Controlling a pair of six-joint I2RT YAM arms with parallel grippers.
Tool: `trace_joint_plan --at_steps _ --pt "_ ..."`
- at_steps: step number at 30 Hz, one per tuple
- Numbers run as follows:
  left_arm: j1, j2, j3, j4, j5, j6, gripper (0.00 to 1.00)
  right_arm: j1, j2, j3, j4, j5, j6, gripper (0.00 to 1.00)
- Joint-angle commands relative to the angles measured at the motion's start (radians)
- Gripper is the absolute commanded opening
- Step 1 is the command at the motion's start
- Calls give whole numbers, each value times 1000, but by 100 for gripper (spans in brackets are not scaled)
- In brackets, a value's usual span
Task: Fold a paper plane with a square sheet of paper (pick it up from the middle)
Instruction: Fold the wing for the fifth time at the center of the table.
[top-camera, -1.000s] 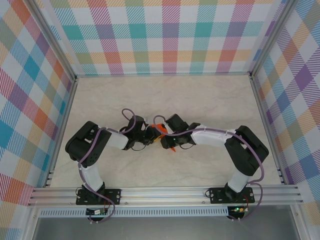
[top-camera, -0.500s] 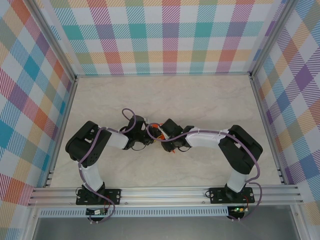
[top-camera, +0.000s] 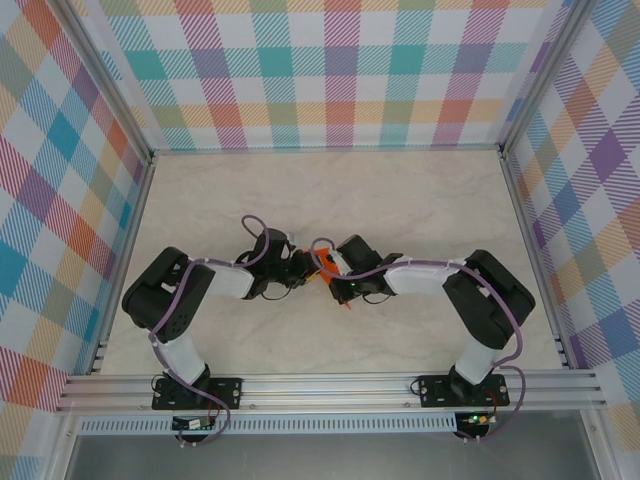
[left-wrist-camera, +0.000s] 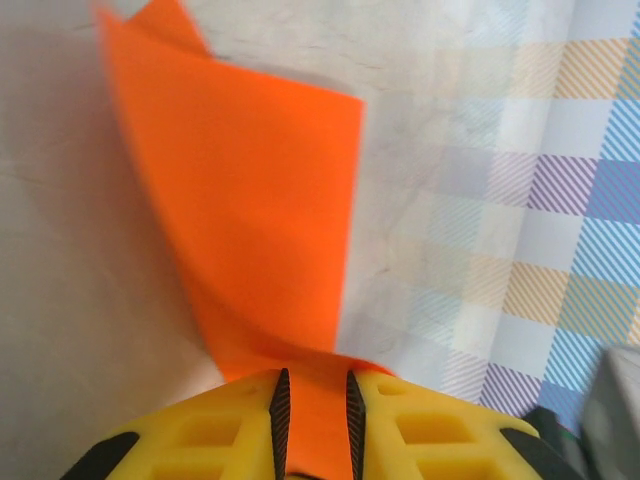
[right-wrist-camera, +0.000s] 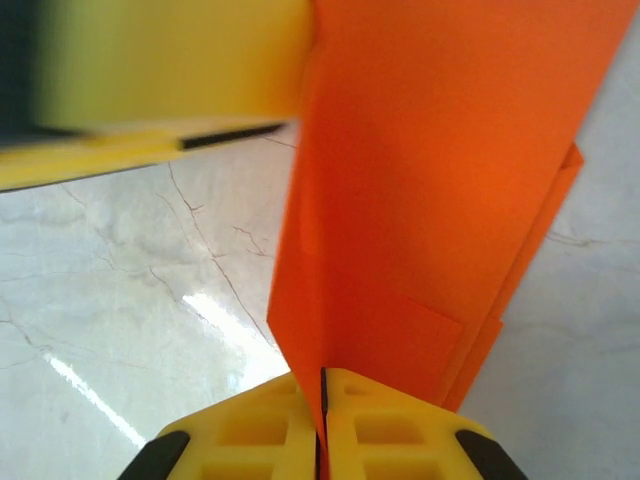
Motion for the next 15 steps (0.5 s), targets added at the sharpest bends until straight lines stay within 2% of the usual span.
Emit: trace_joint_plan --at_steps 1,7,15 --pt "-16 -62 -27 2 -11 30 24 -50 -25 -56 105 -176 81 8" --pt "-16 -74 -60 62 5 20 25 -157 -23 -147 283 -385 197 7" --pt "-26 -37 -66 146 34 1 24 -228 -10 -175 376 -528 271 6"
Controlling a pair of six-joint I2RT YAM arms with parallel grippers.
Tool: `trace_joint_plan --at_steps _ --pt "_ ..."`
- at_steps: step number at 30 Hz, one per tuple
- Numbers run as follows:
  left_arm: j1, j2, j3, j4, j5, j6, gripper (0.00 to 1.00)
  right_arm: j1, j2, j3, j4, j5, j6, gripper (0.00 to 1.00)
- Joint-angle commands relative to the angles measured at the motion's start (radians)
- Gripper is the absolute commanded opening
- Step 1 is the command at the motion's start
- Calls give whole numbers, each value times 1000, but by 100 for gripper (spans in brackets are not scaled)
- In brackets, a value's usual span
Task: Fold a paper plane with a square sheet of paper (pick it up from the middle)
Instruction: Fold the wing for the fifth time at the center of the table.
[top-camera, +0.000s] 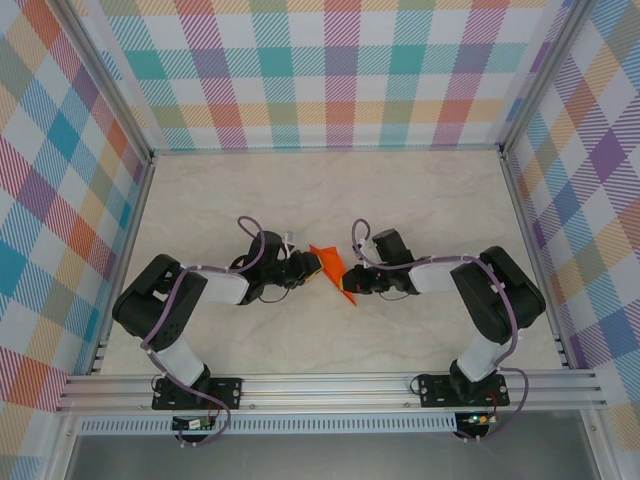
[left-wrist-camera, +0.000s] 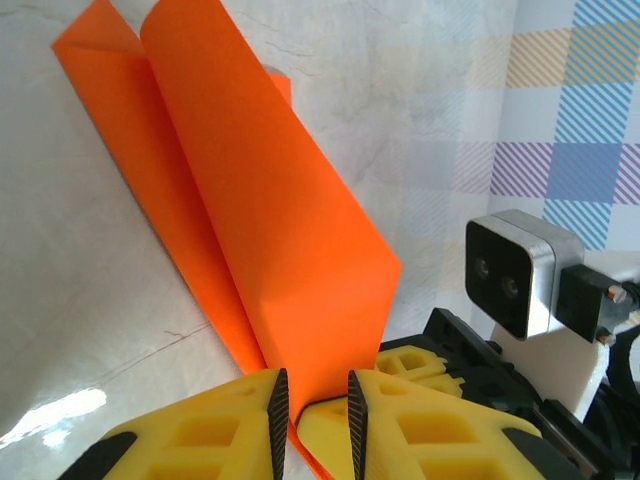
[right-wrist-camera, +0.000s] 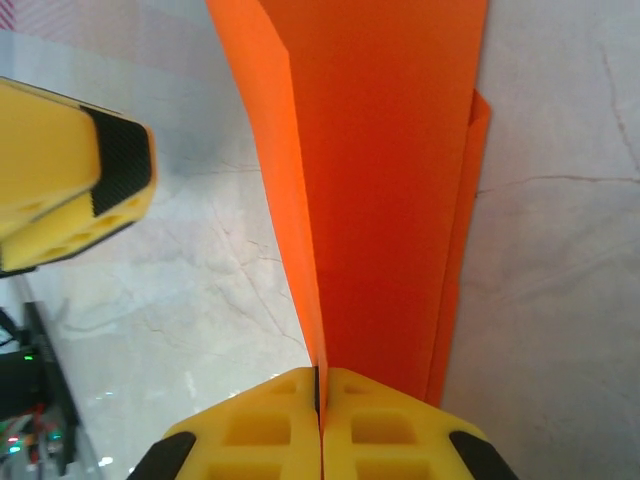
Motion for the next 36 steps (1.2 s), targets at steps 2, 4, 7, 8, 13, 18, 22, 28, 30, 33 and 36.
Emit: trace_joint_plan --at_steps 2,4,7,8,13,18,22,28,30,33,36 --pt "-27 26 -3 83 28 -6 24 -14 6 -2 71 -118 42 6" --pt "-34 35 4 87 32 -4 24 -16 19 4 68 -133 41 6" --pt "-45 54 15 91 33 -3 24 -19 42 12 69 -154 45 6" --pt "-50 64 19 100 37 -5 24 -19 50 16 70 -158 47 6" --pt "-61 91 34 115 40 -5 23 -20 71 25 60 -163 50 6" --pt "-64 123 39 118 48 -4 23 -22 82 34 39 -157 48 6" --pt "-64 138 41 121 46 -5 22 -22 85 39 19 -151 43 7" --pt "-64 154 49 101 42 -1 22 -22 97 54 -25 -143 30 8" --pt "-65 161 50 89 38 0 22 -22 97 58 -39 -138 25 9" --pt "-65 170 52 78 34 0 22 -22 98 67 -61 -134 20 11" --pt "-64 176 57 66 32 2 21 -22 97 72 -73 -139 19 15"
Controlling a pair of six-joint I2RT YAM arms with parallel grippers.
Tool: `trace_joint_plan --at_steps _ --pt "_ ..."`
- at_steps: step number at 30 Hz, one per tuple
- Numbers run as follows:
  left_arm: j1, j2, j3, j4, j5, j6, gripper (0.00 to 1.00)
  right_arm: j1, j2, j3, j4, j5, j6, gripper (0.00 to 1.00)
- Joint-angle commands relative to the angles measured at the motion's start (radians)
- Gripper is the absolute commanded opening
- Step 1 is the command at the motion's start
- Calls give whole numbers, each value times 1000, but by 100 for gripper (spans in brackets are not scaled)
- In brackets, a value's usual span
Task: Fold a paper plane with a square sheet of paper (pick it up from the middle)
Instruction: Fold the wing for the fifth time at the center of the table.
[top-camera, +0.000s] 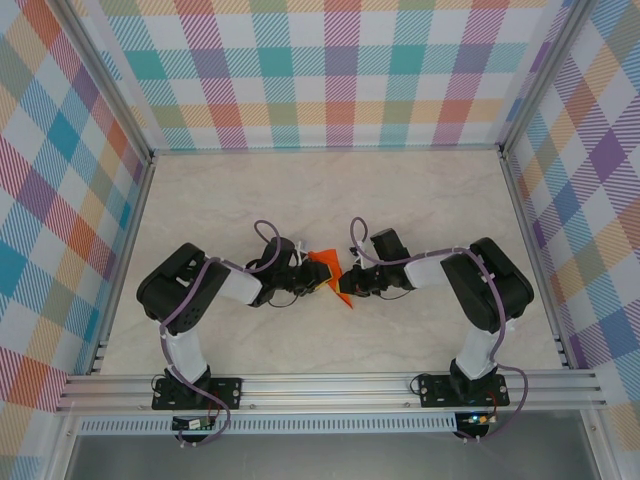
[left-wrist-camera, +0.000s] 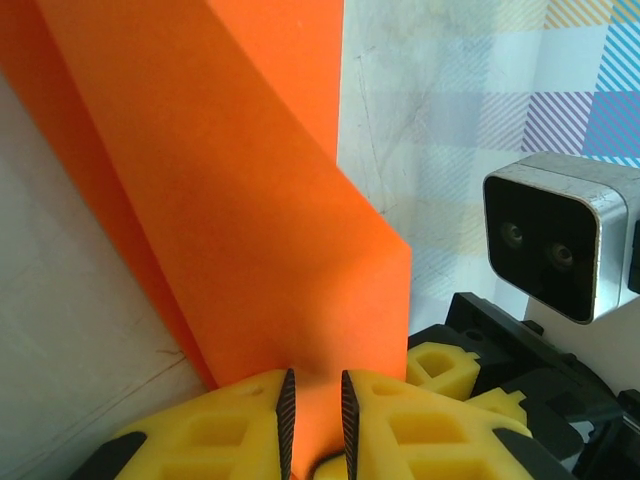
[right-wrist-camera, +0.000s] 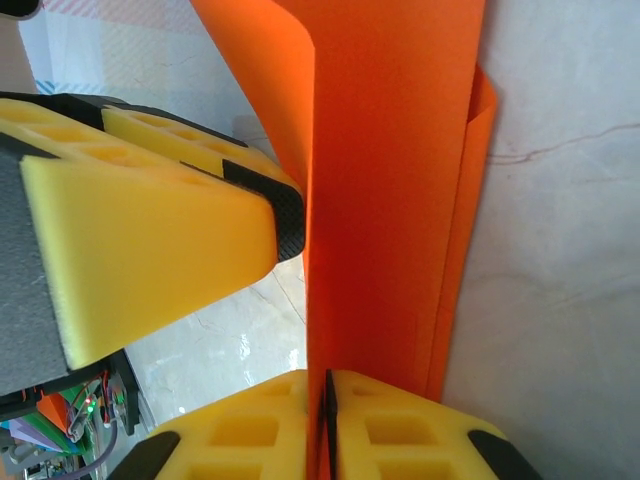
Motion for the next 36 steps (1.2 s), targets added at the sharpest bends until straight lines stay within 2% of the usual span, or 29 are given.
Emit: trace_joint_plan --at_steps 1,10,32,36 --pt "-8 20 22 -21 -2 3 21 -3 6 25 -40 -17 -18 16" --pt "-9 29 27 -56 -12 9 21 -4 -47 32 -123 -18 -29 25" --pt "-9 29 28 -96 -20 14 20 -4 -127 25 -211 7 -12 23" --pt "-8 29 27 -96 -22 14 20 -4 -110 25 -218 6 -13 19"
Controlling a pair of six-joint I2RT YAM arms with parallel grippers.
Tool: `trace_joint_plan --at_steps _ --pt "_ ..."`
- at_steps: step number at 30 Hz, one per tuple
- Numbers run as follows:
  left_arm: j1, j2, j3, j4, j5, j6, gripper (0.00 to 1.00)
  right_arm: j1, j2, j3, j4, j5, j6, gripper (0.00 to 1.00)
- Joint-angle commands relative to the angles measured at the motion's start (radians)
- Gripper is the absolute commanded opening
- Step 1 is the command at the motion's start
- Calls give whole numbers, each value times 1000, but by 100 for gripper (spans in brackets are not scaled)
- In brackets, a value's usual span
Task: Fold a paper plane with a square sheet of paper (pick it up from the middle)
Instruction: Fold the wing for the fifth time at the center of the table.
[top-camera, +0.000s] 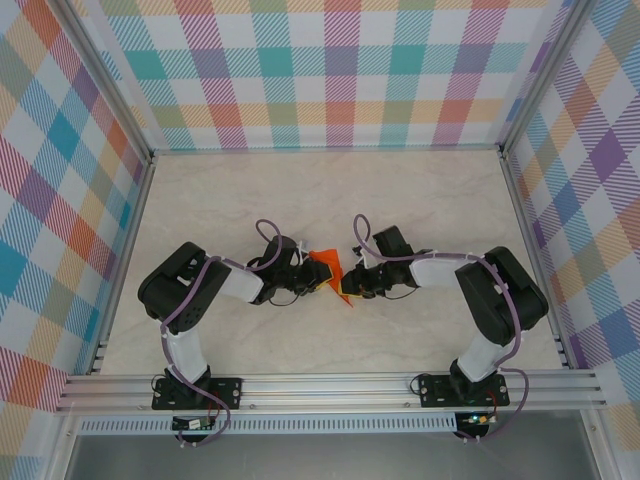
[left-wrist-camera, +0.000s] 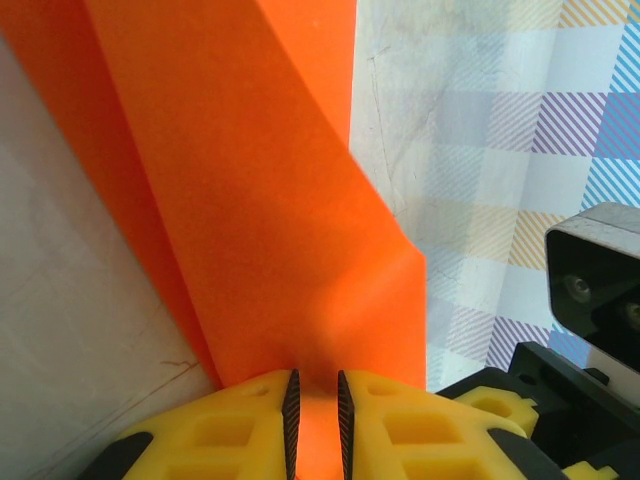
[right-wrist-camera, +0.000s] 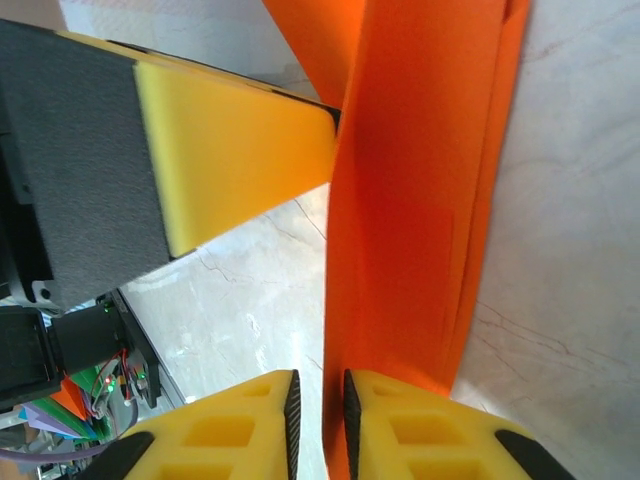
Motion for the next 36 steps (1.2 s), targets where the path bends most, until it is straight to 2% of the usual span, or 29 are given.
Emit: trace_joint_plan --at_steps 1,13,24,36 --pt "-8 23 6 -51 -22 12 20 -4 -3 5 -23 -4 -10 18" --pt "-9 18 11 -70 -28 12 20 -3 82 7 -30 14 -20 12" --pt "-9 18 32 -114 -34 16 19 -4 20 13 -75 2 -30 18" --pt "-8 16 29 -119 -37 20 19 -4 38 -15 -100 -13 -27 15"
